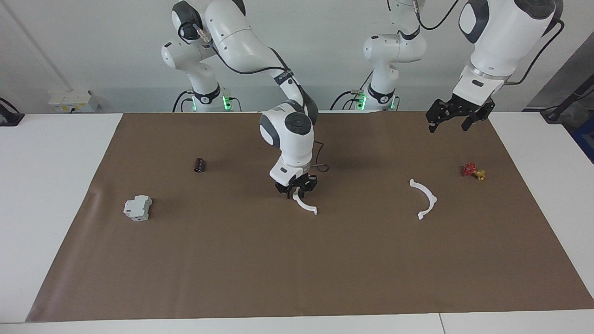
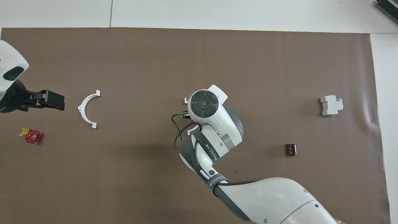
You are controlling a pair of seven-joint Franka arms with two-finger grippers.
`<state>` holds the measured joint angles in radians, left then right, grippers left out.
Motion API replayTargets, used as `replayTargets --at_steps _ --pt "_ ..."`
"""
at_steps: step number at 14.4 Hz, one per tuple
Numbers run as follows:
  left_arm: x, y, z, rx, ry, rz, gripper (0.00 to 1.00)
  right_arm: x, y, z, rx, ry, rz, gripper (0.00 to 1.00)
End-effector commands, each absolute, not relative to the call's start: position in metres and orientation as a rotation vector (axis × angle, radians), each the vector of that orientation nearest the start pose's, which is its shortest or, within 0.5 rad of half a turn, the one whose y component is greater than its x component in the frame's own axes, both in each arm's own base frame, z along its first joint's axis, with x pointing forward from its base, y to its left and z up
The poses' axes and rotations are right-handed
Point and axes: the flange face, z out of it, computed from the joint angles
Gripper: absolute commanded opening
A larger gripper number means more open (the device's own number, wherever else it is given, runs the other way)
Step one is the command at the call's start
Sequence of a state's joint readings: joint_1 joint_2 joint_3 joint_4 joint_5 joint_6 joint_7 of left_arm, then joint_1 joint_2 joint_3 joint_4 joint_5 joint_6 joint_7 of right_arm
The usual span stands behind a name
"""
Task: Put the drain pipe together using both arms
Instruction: 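Carry the white clamp half with the right gripper toward the table center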
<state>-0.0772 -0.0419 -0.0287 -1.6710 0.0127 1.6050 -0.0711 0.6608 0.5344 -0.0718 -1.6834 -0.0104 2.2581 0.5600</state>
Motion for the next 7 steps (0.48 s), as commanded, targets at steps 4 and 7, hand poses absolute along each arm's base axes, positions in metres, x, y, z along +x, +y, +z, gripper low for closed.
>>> replayTargets --at_steps 4,7 --pt "0.531 -0.052 0.598 -3.14 0.048 0.02 1.0 0.599 0.31 0.38 -3.115 0.109 -0.211 1.0" --pt "0.53 -0.045 0.575 -3.145 0.009 -0.096 1.0 0.623 0.227 0.429 -3.105 0.212 -0.25 1.0"
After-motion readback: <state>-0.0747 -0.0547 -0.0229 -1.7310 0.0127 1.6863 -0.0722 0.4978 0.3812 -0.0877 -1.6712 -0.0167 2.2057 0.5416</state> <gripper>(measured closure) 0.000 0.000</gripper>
